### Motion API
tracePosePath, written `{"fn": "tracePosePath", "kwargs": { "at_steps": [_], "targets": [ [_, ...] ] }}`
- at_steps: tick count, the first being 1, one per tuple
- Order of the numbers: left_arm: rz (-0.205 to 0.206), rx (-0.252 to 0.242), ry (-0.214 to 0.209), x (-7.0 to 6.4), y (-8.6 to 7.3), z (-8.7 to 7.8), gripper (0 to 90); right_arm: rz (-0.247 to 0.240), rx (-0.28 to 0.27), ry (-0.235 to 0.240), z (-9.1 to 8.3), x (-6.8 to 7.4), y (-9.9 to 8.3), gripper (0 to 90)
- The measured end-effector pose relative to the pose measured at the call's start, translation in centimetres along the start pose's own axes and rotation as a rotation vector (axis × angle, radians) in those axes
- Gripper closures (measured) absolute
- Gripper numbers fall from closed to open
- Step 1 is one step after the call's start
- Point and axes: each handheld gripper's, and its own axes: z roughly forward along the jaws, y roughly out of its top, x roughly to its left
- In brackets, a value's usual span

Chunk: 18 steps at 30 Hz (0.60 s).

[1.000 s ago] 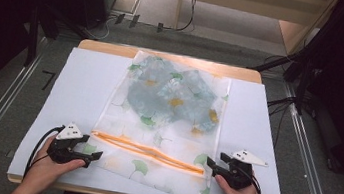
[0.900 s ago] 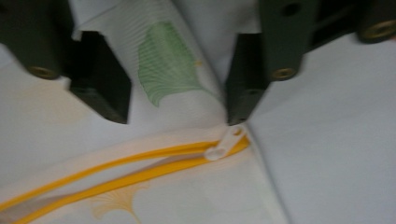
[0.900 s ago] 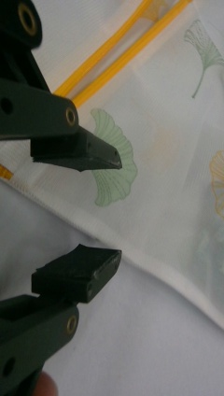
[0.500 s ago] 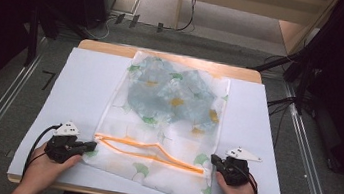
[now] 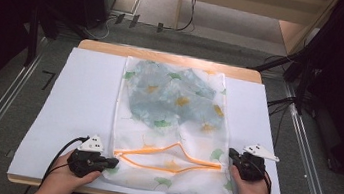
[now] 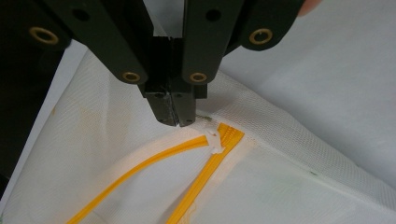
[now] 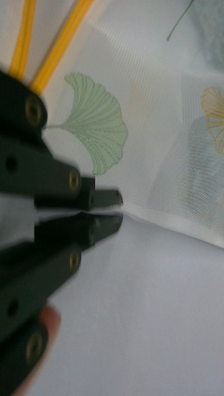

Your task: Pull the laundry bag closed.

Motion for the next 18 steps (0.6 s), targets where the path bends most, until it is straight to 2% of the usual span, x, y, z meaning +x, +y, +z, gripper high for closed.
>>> {"fn": "tracePosePath", "kwargs": {
  "at_steps": [2,4,5,8,10,11,13,14,16,17,18],
  "targets": [
    [0.001,-0.016,0.007,0.4,0.0,-0.5,90.0,0.036,0.013,0.015,-0.5,0.2,-0.2,57.6],
    [-0.021,-0.027,0.015,1.0,-0.3,-1.0,90.0,0.041,0.022,0.018,-1.1,0.6,-0.7,46.2],
    [-0.030,-0.024,0.024,1.2,-0.5,-1.2,90.0,0.041,0.035,0.022,-1.6,1.0,-1.0,42.5],
    [-0.059,-0.028,0.028,1.7,-0.7,-1.3,90.0,0.061,0.054,0.043,-2.7,1.6,-1.7,38.8],
    [-0.060,-0.029,0.036,1.8,-0.7,-1.3,90.0,0.079,0.068,0.056,-3.0,1.8,-2.0,39.0],
    [-0.062,-0.031,0.035,1.7,-0.7,-1.3,90.0,0.078,0.100,0.079,-3.4,2.5,-2.7,39.3],
    [-0.056,-0.026,0.036,1.7,-0.6,-1.2,90.0,0.045,0.118,0.083,-3.7,3.3,-3.1,40.7],
    [-0.055,-0.024,0.038,1.7,-0.6,-1.2,90.0,0.012,0.133,0.057,-3.6,3.9,-3.4,42.8],
    [-0.059,-0.026,0.028,1.7,-0.6,-1.1,90.0,-0.048,0.125,-0.034,-3.5,4.7,-3.5,55.1],
    [-0.059,-0.026,0.028,1.7,-0.6,-1.1,90.0,-0.048,0.125,-0.034,-3.5,4.7,-3.5,55.1],
    [-0.059,-0.028,0.024,1.6,-0.6,-1.0,90.0,-0.081,0.112,-0.067,-3.4,4.9,-3.5,73.4]
  ]
}}
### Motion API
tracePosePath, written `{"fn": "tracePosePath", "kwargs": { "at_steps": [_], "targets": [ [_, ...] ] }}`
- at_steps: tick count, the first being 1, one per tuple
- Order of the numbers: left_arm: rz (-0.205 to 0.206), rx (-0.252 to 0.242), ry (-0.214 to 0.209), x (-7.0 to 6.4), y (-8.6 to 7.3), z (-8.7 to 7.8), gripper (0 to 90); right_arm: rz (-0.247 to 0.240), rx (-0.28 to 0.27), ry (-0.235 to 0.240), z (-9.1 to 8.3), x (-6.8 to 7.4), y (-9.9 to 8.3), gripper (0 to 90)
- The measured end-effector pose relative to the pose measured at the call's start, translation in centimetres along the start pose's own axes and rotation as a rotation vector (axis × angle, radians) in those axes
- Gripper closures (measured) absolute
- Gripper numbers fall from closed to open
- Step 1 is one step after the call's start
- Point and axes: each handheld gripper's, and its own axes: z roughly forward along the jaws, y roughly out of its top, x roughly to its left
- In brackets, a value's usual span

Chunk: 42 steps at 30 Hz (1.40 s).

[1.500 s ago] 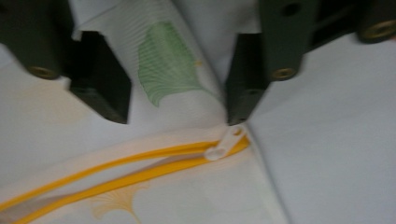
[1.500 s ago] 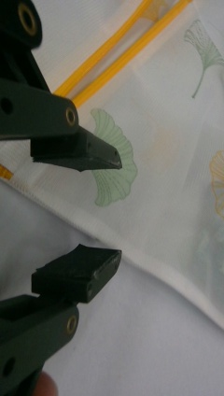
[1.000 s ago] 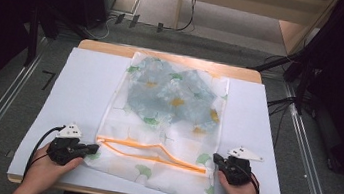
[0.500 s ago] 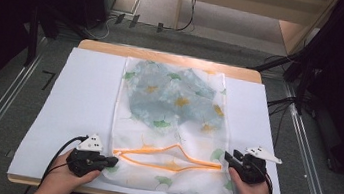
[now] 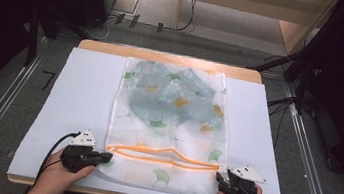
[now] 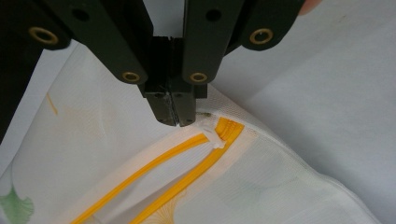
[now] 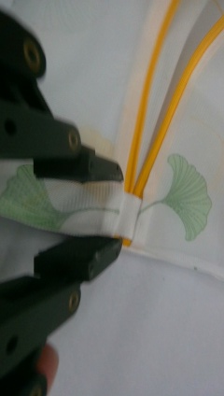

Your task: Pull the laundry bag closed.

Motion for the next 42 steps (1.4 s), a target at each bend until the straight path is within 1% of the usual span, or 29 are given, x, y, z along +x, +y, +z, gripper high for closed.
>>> {"fn": "tracePosePath", "kwargs": {
  "at_steps": [2,3,5,7,8,11,15,16,17,18,19,20,21,22,24,25,26,27,28,29,30,31,32,33,34,35,36,39,42],
  "targets": [
    [0.012,0.012,-0.006,-0.2,0.0,0.1,90.0,0.001,-0.001,-0.009,0.0,-0.3,0.1,87.2],
    [0.012,0.012,-0.006,-0.2,0.0,0.1,90.0,0.008,-0.004,0.009,0.0,-0.7,0.1,90.0],
    [0.019,0.014,-0.032,-0.7,0.0,0.4,90.0,0.022,-0.001,0.056,0.0,-1.4,0.2,90.0],
    [0.042,0.027,-0.042,-1.2,0.1,0.7,90.0,0.014,0.000,0.065,0.1,-1.8,0.4,90.0],
    [0.042,0.027,-0.042,-1.2,0.1,0.7,90.0,0.012,0.000,0.055,0.2,-1.9,0.5,90.0],
    [0.054,0.031,-0.093,-2.3,0.3,1.2,90.0,0.024,-0.012,0.013,0.4,-3.1,1.0,90.0],
    [0.050,0.023,-0.184,-4.1,0.7,2.3,90.0,0.066,-0.015,-0.040,1.5,-5.4,1.9,90.0],
    [0.067,0.030,-0.192,-4.8,0.9,2.7,90.0,0.071,-0.014,-0.055,1.7,-5.9,2.3,90.0],
    [0.067,0.030,-0.192,-4.8,0.9,2.7,90.0,0.071,-0.014,-0.055,1.7,-5.9,2.3,90.0],
    [0.100,0.045,-0.222,-6.0,1.1,3.6,90.0,0.084,-0.025,-0.087,2.3,-7.2,3.0,90.0],
    [0.116,0.051,-0.233,-6.6,1.3,4.0,90.0,0.089,-0.032,-0.102,2.7,-7.8,3.5,90.0],
    [0.116,0.051,-0.233,-6.6,1.3,4.0,90.0,0.102,-0.039,-0.114,3.2,-8.5,3.9,90.0],
    [0.135,0.053,-0.240,-7.1,1.4,4.3,90.0,0.102,-0.039,-0.114,3.2,-8.5,3.9,90.0],
    [0.141,0.050,-0.255,-7.4,1.5,4.6,82.3,0.124,-0.048,-0.118,4.2,-9.7,4.7,90.0],
    [0.132,0.023,-0.266,-7.0,1.7,4.3,68.7,0.106,-0.057,-0.111,5.1,-10.2,5.0,90.0],
    [0.119,0.001,-0.269,-6.3,1.7,3.9,63.1,0.106,-0.059,-0.106,5.3,-10.3,5.0,86.3],
    [0.119,0.001,-0.269,-6.3,1.7,3.9,57.2,0.113,-0.071,-0.109,5.2,-10.3,5.0,77.6],
    [0.092,-0.030,-0.256,-5.6,1.7,3.3,57.2,0.113,-0.071,-0.109,5.2,-10.3,5.0,77.6],
    [0.056,-0.081,-0.196,-3.7,1.7,2.3,49.9,0.132,-0.114,-0.060,4.5,-10.3,4.9,62.1],
    [0.037,-0.099,-0.152,-2.7,1.9,1.9,48.4,0.134,-0.118,-0.042,4.0,-10.2,4.8,55.1],
    [0.020,-0.111,-0.098,-1.6,2.1,1.7,46.5,0.131,-0.114,-0.055,3.6,-10.0,4.7,49.2],
    [0.020,-0.111,-0.098,-1.6,2.1,1.7,44.4,0.120,-0.113,-0.068,3.2,-9.8,4.6,45.4],
    [-0.008,-0.120,-0.009,0.2,2.5,1.6,43.2,0.118,-0.122,-0.074,2.8,-9.6,4.4,40.6],
    [-0.037,-0.133,0.042,1.5,2.9,1.6,42.3,0.130,-0.127,-0.070,2.4,-9.4,4.2,38.7],
    [-0.062,-0.147,0.065,2.4,3.2,1.6,40.6,0.145,-0.139,-0.056,1.7,-9.1,4.0,37.9],
    [-0.062,-0.147,0.065,2.4,3.2,1.6,39.9,0.153,-0.149,-0.048,1.2,-8.7,3.8,36.7],
    [-0.085,-0.169,0.116,3.8,4.2,1.8,39.5,0.148,-0.154,-0.037,0.8,-8.2,3.6,34.9],
    [-0.115,-0.172,0.162,5.4,5.9,2.4,36.5,0.124,-0.144,-0.052,-0.2,-6.4,2.8,28.6],
    [-0.174,-0.156,0.180,6.5,6.9,3.4,34.9,0.184,-0.113,-0.064,-0.8,-5.5,1.8,25.2]
  ]
}}
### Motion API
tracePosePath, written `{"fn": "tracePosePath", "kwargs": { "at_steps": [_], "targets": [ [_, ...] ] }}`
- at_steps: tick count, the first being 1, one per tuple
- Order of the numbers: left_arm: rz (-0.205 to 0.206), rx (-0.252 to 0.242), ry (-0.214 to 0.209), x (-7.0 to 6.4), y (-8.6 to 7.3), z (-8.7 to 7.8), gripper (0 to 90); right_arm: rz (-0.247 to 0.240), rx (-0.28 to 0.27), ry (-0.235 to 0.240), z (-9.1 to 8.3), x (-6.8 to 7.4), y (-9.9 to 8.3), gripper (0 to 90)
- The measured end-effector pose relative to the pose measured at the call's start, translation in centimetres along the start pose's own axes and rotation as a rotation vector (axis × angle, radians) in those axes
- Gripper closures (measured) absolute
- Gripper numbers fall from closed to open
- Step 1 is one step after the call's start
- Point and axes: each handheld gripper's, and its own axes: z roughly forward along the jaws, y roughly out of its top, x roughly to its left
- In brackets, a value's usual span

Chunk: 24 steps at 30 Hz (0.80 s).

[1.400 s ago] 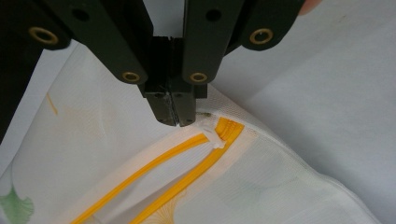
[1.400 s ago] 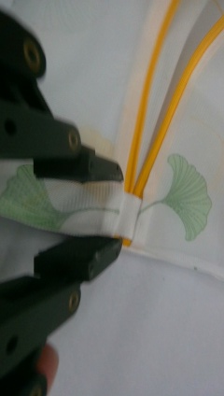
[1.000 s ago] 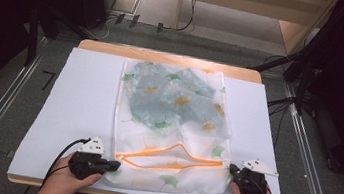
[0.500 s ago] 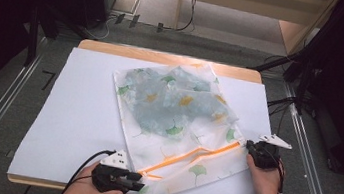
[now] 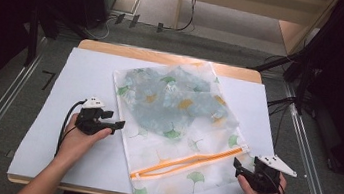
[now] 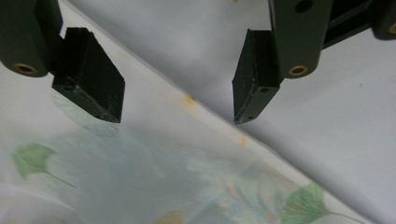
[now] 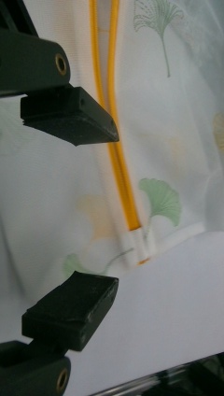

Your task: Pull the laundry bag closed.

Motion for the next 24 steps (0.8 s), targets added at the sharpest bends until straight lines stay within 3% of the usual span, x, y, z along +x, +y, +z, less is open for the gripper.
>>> {"fn": "tracePosePath", "kwargs": {
  "at_steps": [2,3,8,11,15,18,20,24],
  "targets": [
    [-0.020,0.008,-0.008,0.1,0.0,0.4,35.4,0.020,0.009,-0.008,-0.2,0.0,-0.3,24.9],
    [-0.036,0.044,-0.006,-0.1,-0.1,0.9,35.7,0.036,0.022,-0.024,-0.4,-0.1,-0.8,25.0],
    [-0.022,0.085,-0.041,-1.4,-0.8,1.0,35.0,0.058,0.027,-0.012,-0.6,-0.5,-1.5,24.2],
    [-0.024,0.087,-0.050,-1.7,-0.9,1.1,33.1,0.063,0.039,-0.001,-0.2,-0.6,-1.6,22.8],
    [-0.104,0.058,-0.134,-1.7,-0.7,1.8,32.6,0.086,0.077,0.034,0.6,0.0,-1.6,21.4],
    [-0.092,0.056,-0.152,-1.4,-0.4,2.3,37.0,0.080,0.091,0.065,0.8,0.8,-1.6,20.6],
    [-0.124,0.047,-0.184,-0.8,-0.2,2.6,41.6,0.081,0.110,0.094,1.1,1.5,-1.7,19.0],
    [-0.167,0.021,-0.194,0.1,-0.2,2.9,51.3,0.016,0.122,0.112,1.2,3.2,-1.9,15.8]
  ]
}}
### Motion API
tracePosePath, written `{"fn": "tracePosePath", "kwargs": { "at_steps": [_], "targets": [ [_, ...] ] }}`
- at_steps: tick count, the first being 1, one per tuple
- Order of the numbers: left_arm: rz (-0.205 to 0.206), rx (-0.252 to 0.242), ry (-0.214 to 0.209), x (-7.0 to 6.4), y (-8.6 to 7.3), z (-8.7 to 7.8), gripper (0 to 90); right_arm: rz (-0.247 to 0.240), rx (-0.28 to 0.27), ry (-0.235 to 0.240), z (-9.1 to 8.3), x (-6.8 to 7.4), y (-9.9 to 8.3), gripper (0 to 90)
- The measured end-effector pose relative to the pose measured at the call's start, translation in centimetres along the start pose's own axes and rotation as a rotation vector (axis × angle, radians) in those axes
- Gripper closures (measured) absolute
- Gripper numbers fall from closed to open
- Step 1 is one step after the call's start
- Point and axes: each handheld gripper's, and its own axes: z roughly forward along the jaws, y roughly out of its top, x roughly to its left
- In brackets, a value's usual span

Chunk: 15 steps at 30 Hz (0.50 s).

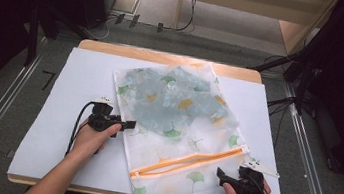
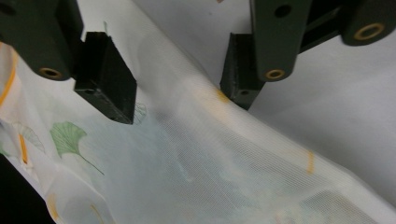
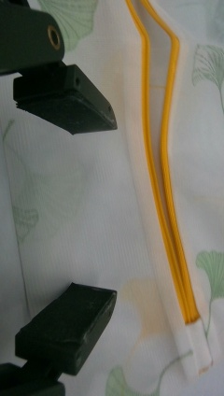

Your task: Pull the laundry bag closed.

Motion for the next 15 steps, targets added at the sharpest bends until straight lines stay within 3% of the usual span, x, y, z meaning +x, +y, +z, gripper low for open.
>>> {"fn": "tracePosePath", "kwargs": {
  "at_steps": [2,3,6,9,12,15],
  "targets": [
    [-0.008,0.000,-0.012,0.1,0.0,0.0,61.1,-0.014,0.003,-0.002,0.0,0.3,-0.1,15.6],
    [-0.009,0.005,-0.006,0.2,0.1,0.1,67.7,-0.047,0.006,0.008,0.2,0.9,-0.2,14.3],
    [-0.007,0.031,-0.017,0.2,0.1,0.3,79.2,-0.085,-0.031,0.099,-0.1,1.9,-0.2,14.2],
    [0.027,0.061,-0.009,0.0,0.2,0.3,89.2,-0.166,-0.057,0.176,-0.2,4.1,-0.2,14.4],
    [0.098,0.079,0.045,-0.8,0.5,0.6,90.0,-0.187,-0.043,0.175,0.3,5.6,-0.2,16.8],
    [0.107,0.083,0.062,-1.0,0.4,0.8,90.0,-0.219,-0.032,0.152,1.1,6.4,-0.3,22.1]
  ]
}}
